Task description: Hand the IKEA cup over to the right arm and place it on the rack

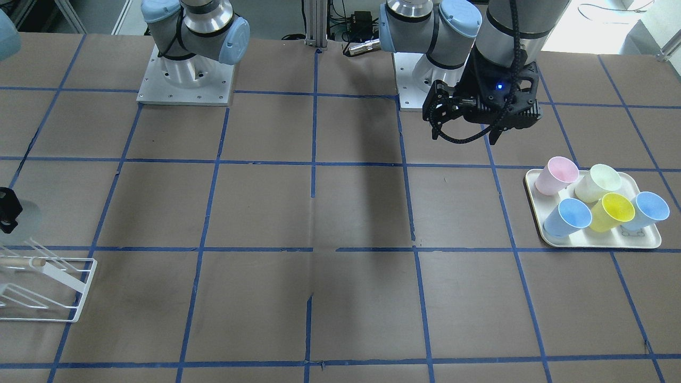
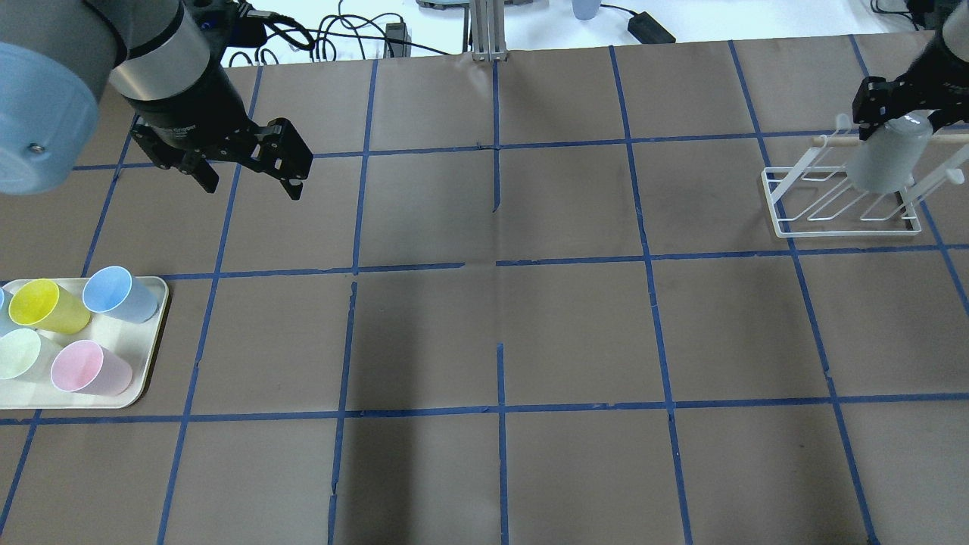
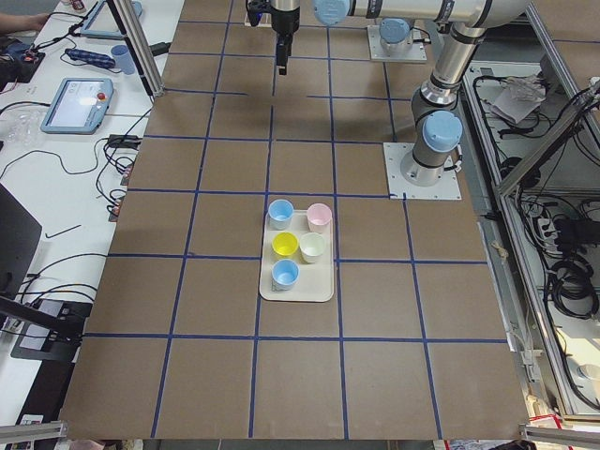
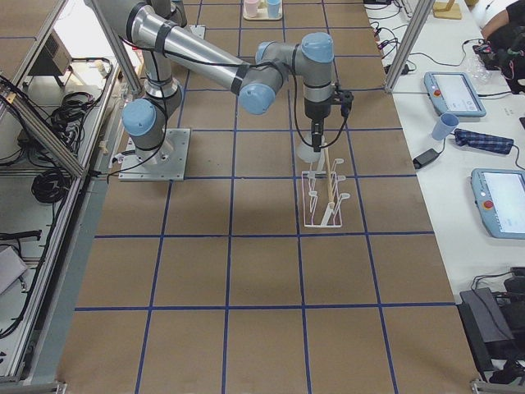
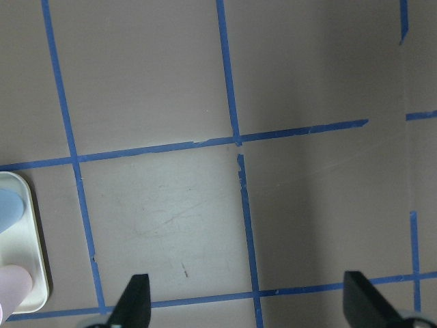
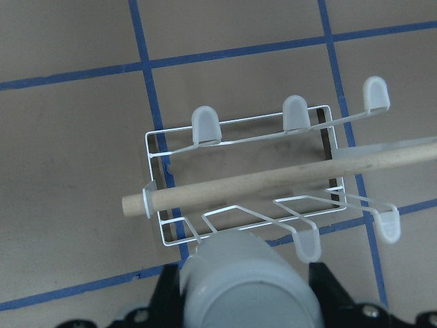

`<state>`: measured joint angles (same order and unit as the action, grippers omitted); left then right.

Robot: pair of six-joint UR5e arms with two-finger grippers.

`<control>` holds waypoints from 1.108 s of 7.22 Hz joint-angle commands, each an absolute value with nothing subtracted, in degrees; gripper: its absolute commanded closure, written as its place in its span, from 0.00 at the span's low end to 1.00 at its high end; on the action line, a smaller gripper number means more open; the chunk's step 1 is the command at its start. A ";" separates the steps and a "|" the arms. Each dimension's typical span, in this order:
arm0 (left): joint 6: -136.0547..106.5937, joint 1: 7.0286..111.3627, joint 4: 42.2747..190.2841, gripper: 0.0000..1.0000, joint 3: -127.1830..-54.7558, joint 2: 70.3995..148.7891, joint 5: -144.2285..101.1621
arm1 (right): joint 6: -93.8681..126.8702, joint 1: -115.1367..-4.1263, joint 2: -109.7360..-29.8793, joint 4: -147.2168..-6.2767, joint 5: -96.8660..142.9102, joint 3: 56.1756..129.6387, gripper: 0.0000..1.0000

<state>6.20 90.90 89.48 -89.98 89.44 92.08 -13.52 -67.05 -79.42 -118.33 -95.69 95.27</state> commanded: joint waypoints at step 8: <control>5.89 86.68 89.81 0.00 -89.12 88.59 87.54 | -13.54 -67.06 -75.76 -127.00 -95.36 98.97 0.10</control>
